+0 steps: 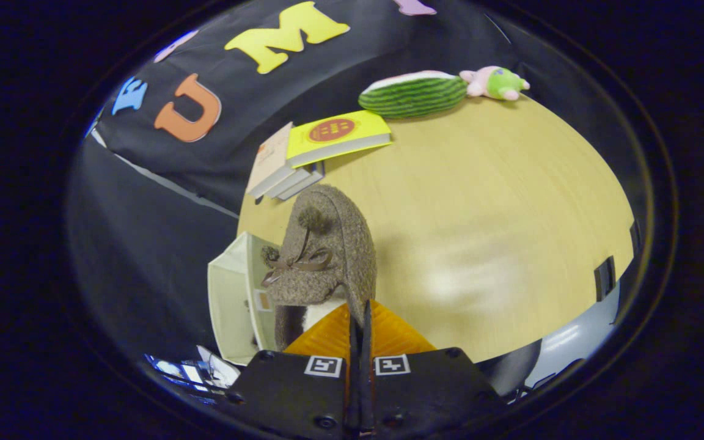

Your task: Open the storage box then place both shoes into the box .Put the left shoe in first, then the right shoe, with the right side of both shoes facing outward in a uniform manner.

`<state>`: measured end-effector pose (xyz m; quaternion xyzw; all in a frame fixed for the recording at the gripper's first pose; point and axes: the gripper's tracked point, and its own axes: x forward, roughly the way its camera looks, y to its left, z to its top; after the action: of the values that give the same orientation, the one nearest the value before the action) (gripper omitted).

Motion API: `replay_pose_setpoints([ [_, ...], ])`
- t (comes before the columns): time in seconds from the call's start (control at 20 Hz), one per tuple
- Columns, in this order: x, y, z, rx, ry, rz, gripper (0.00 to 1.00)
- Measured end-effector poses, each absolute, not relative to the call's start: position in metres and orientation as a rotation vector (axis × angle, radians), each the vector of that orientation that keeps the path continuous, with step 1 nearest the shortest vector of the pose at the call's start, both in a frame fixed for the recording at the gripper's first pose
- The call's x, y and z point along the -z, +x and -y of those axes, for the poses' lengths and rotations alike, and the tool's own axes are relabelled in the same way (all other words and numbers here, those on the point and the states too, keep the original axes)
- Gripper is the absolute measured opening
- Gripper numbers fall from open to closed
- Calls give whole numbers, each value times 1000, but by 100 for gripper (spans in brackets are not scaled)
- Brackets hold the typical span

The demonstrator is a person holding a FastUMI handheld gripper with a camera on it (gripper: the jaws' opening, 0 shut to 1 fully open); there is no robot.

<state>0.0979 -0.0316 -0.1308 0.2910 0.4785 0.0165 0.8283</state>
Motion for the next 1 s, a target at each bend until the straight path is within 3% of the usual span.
replay_pose_setpoints([
  [0.35,65,105,-77,-115,543,-934,6],
  [1.0,129,113,-147,-34,498,-1048,6],
])
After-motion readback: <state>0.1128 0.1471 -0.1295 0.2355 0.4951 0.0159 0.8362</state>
